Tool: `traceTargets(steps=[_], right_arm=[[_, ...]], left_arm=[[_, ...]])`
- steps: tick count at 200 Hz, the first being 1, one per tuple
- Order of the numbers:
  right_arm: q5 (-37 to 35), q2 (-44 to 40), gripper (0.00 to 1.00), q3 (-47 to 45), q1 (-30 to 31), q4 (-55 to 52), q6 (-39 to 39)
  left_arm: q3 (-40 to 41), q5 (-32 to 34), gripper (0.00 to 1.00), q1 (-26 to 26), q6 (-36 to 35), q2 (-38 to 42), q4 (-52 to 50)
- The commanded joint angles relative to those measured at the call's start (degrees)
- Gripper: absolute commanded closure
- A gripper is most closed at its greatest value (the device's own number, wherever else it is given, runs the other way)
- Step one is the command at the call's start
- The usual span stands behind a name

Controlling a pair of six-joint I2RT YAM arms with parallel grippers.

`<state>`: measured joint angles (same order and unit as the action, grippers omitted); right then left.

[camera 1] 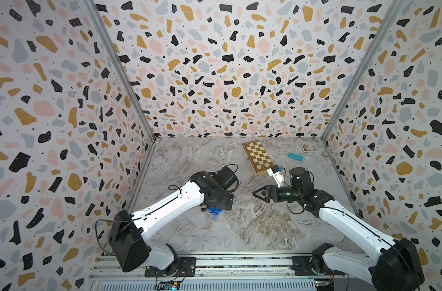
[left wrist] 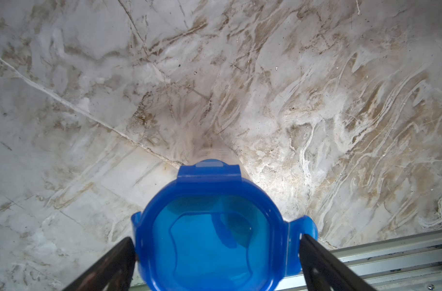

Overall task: Pack away toiletry kits
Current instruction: Close the fastener on the container.

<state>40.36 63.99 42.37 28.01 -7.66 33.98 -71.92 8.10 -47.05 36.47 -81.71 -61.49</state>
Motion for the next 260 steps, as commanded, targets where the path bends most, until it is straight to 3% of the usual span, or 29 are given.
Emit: traceTargets(steps=[1, 70, 114, 142, 176, 199, 260], right_arm=[[1.28, -1.06, 0.05, 0.15, -0.51, 0.50, -1.11], [1.89, -1.47, 0.05, -0.53, -1.77, 0.11, -1.33], [1.93, -1.86, 0.05, -0.71, -2.59, -0.28, -1.52], [1.97, -2.04, 0.05, -0.56, -2.75, -0.50, -1.46], [1.89, -2.07, 0.04, -0.62, -2.85, -0.69, -2.05], [1.59, -2.11, 0.03, -0.62, -2.79, -0.97, -2.59], [-5.52, -2.12, 0.00, -0.49, -4.28, -1.71, -5.55]], left_arm=[[1.78, -1.02, 0.01, -0.52, 1.41, -0.44, 0.63], [4.92, -2.27, 0.00, -0.63, 1.78, -0.98, 3.17], [6.18, -4.32, 0.30, -0.61, 2.65, -0.69, 5.29], [6.27, -4.32, 0.32, -0.64, 2.78, -0.34, 5.08], [5.89, -4.01, 0.28, -0.60, 2.39, -0.35, 5.19], [3.96, -2.88, 0.00, -0.59, 1.50, -0.32, 4.64], [-4.46, 0.21, 0.01, -0.39, -4.75, 2.92, 4.72]])
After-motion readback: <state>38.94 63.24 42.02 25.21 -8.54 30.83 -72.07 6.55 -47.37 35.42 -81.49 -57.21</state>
